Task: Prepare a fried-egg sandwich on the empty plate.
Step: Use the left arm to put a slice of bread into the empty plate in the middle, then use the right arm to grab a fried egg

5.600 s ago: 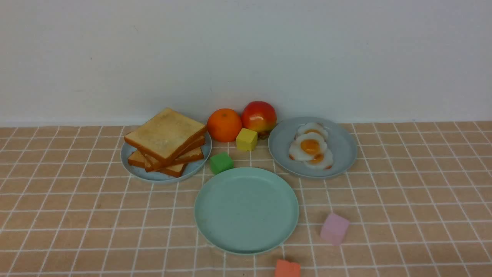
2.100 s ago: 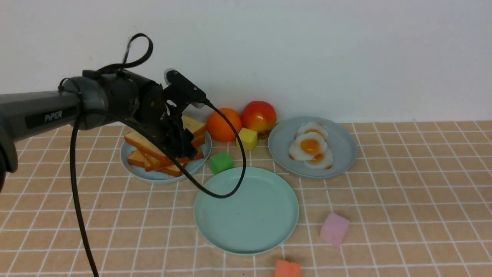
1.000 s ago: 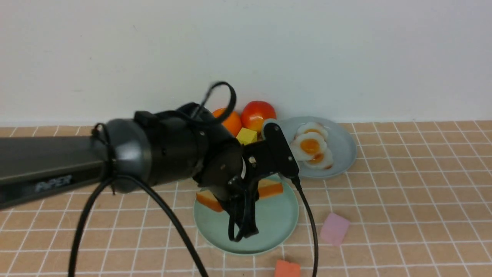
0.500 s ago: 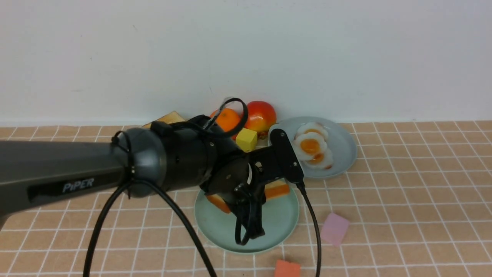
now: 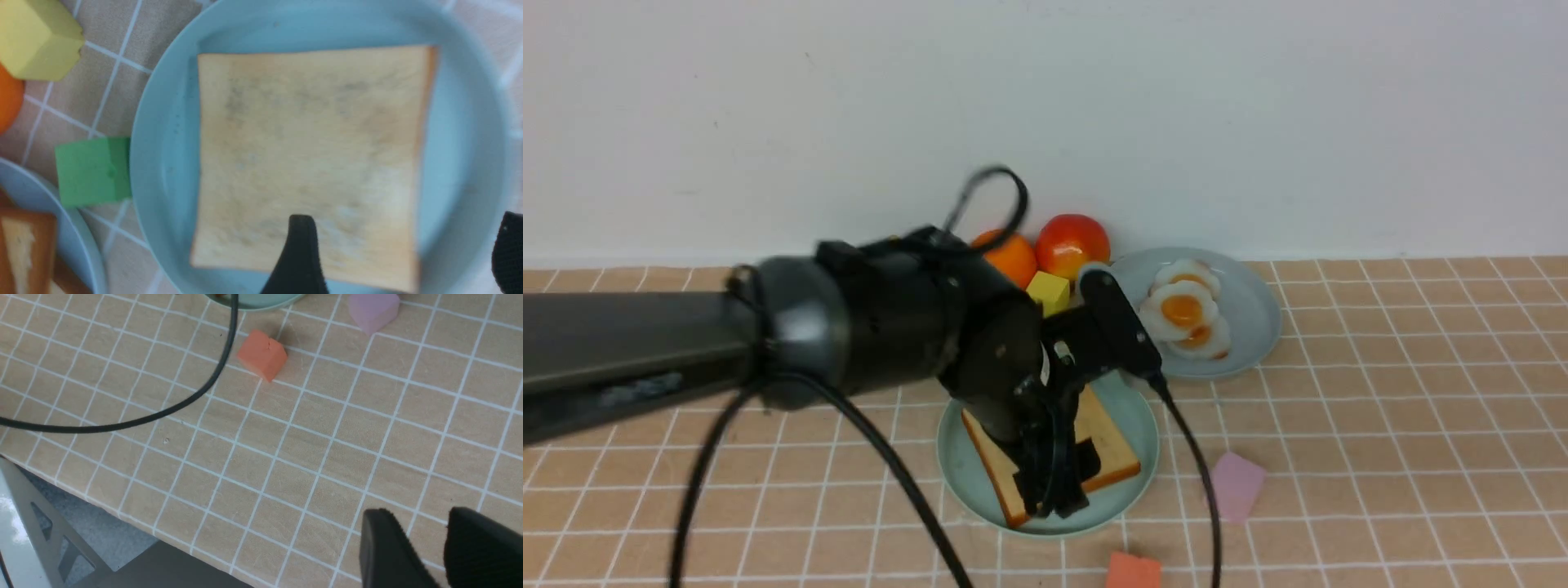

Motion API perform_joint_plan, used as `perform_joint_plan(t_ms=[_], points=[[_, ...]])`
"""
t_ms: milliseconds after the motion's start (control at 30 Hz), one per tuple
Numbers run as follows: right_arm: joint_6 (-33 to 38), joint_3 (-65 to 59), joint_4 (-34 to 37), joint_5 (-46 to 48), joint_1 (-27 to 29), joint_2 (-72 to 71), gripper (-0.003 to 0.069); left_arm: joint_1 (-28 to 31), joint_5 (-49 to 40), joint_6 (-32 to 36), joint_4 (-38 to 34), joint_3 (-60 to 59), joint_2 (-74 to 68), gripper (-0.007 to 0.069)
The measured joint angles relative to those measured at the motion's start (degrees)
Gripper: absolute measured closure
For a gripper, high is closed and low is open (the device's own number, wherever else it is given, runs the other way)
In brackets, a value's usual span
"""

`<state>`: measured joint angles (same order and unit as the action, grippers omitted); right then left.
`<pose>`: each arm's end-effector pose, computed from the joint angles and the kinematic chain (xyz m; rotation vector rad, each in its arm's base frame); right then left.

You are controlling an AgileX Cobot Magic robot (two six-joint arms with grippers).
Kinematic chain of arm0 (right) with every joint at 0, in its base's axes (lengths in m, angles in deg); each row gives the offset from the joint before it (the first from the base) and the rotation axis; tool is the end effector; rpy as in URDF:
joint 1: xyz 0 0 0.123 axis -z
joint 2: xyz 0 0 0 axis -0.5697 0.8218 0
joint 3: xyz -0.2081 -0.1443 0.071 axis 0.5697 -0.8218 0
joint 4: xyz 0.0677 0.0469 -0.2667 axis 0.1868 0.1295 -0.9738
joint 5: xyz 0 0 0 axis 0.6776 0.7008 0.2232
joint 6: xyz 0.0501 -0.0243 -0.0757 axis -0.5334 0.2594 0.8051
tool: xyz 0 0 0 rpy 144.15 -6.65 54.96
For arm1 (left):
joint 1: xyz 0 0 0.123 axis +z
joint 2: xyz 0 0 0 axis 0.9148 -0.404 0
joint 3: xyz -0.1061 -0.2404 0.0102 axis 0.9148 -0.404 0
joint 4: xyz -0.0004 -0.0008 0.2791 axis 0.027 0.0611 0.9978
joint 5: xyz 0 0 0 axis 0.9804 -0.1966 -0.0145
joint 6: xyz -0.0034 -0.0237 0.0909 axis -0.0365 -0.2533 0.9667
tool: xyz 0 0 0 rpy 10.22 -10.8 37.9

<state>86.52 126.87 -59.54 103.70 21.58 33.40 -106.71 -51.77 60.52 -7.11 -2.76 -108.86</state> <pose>0.1304 0.0611 0.3476 -0.4423 2.4770 0.4923 0.3096 -0.2584 0.1862 1.3934 2.1844 -0.0300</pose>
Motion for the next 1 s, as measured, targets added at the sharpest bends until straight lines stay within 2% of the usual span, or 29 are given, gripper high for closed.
perform_joint_plan(t_ms=[100,167,300,333,400,433,533,767,867,1000], points=[[0.00,0.00,0.00,-1.19,0.00,0.19,0.0419,0.00,-3.22,-2.08,-5.41,0.00,5.51,0.0076],[0.00,0.05,0.00,-3.51,0.00,1.19,0.0419,0.00,-5.66,-6.41,-9.49,0.00,10.21,0.0154],[0.00,0.06,0.58,-9.65,0.00,6.38,0.0419,-0.07,-8.83,-15.04,-11.22,-0.66,22.38,0.0421],[0.00,0.06,0.69,-9.97,0.00,6.76,0.0419,-0.07,-8.89,-15.30,-11.13,-0.80,23.06,0.0438],[0.00,0.11,1.31,-14.22,0.00,12.17,0.0415,-0.07,-8.74,-17.19,-10.41,-3.32,31.35,0.0604],[0.00,0.17,1.74,-16.56,0.00,15.25,0.0407,-0.07,-8.27,-17.78,-10.35,-4.95,35.55,0.0638],[0.00,1.38,2.69,-22.46,0.00,24.58,0.0382,-0.07,-4.98,-20.83,-10.30,-11.94,47.00,0.0638],[0.00,8.50,4.79,-29.45,0.10,40.73,0.0302,-0.07,5.33,-26.36,-10.31,-29.11,67.46,0.0638],[0.07,15.02,8.32,-31.08,1.55,49.99,0.0262,-0.07,11.77,-27.23,-10.31,-37.41,75.20,0.0638],[2.58,23.45,14.33,-31.78,4.23,60.68,0.0251,-0.07,16.32,-27.43,-10.31,-42.95,79.62,0.0638]])
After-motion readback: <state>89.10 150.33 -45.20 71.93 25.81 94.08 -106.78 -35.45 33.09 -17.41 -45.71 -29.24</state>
